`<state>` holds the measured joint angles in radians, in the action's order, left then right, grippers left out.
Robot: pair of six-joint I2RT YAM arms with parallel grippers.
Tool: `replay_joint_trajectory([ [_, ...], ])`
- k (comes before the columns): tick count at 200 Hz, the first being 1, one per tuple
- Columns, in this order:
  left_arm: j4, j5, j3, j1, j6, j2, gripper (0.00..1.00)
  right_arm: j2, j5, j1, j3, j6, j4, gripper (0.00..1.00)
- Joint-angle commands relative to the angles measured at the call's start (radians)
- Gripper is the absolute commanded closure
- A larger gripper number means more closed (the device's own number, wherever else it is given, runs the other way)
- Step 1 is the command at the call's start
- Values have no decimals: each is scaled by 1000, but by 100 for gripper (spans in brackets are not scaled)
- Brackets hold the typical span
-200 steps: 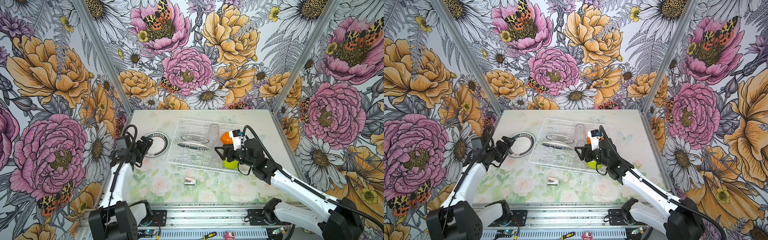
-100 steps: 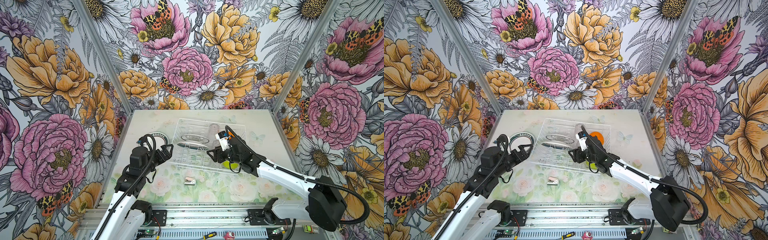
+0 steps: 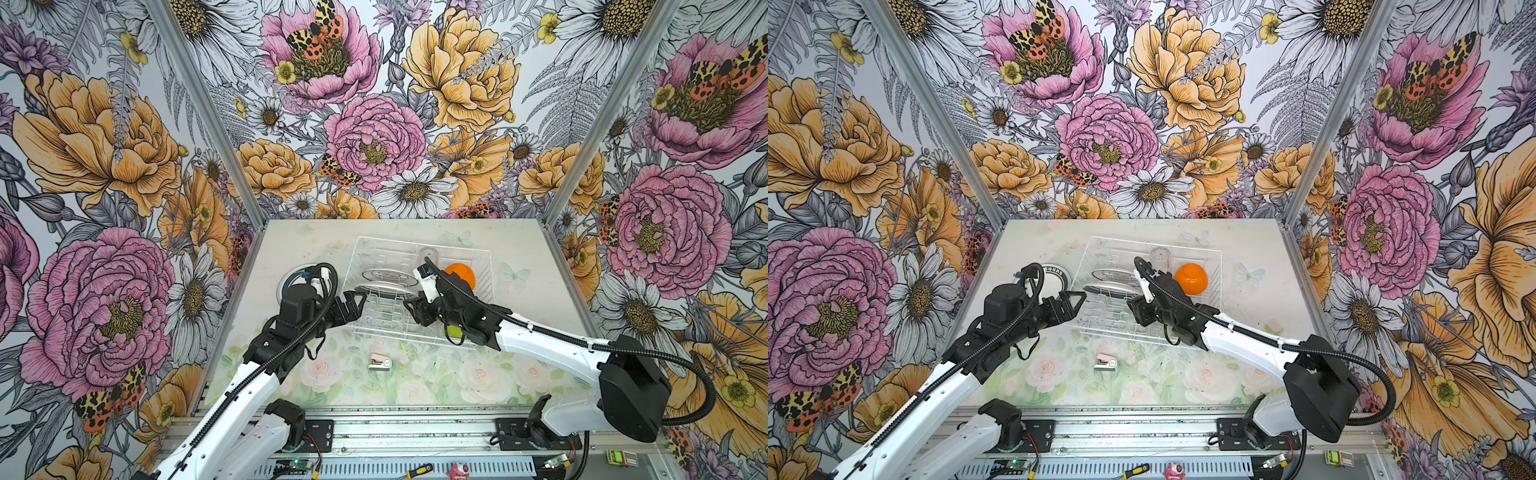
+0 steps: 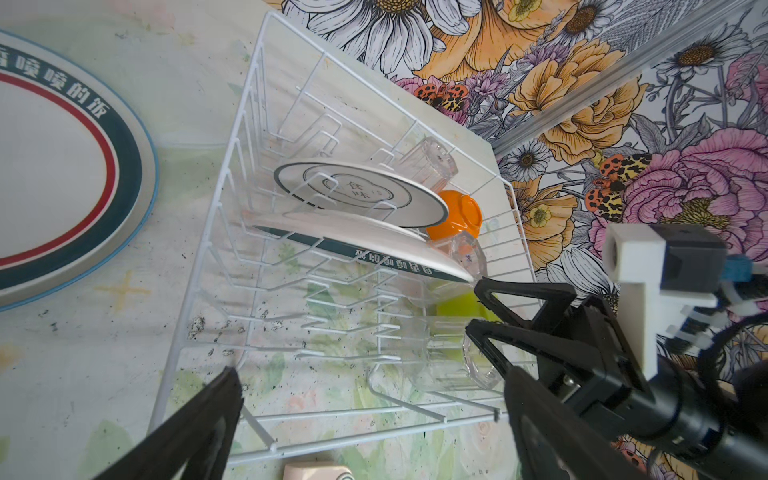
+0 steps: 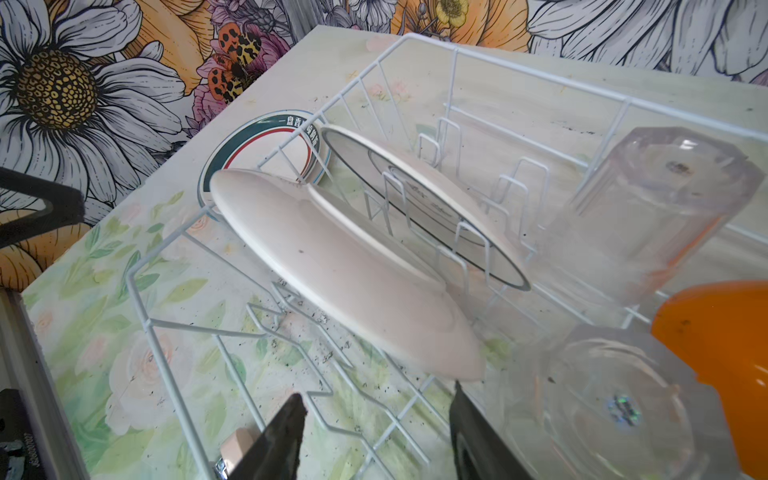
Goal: Unload the mixed dishes from the dish rack
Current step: 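Open the left gripper and raise it off the plate, then lower the right gripper onto a white rack plate while the left gripper withdraws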
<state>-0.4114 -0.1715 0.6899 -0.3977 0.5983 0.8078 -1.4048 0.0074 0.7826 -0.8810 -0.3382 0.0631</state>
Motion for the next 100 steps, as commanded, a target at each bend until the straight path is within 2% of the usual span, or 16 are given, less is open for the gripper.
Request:
replay_joint_trajectory([
  [1,67,24,49,-12,-28,20,1,0,75,6,-34,16,5,44],
  [31,97,18,70,-16,-36,41,1,-6,93,29,-47,44,19,44],
  [64,96,29,95,-16,-64,62,1,-48,60,29,-104,69,39,44],
  [100,27,35,157,-13,-140,125,1,-98,58,30,-161,89,61,45],
])
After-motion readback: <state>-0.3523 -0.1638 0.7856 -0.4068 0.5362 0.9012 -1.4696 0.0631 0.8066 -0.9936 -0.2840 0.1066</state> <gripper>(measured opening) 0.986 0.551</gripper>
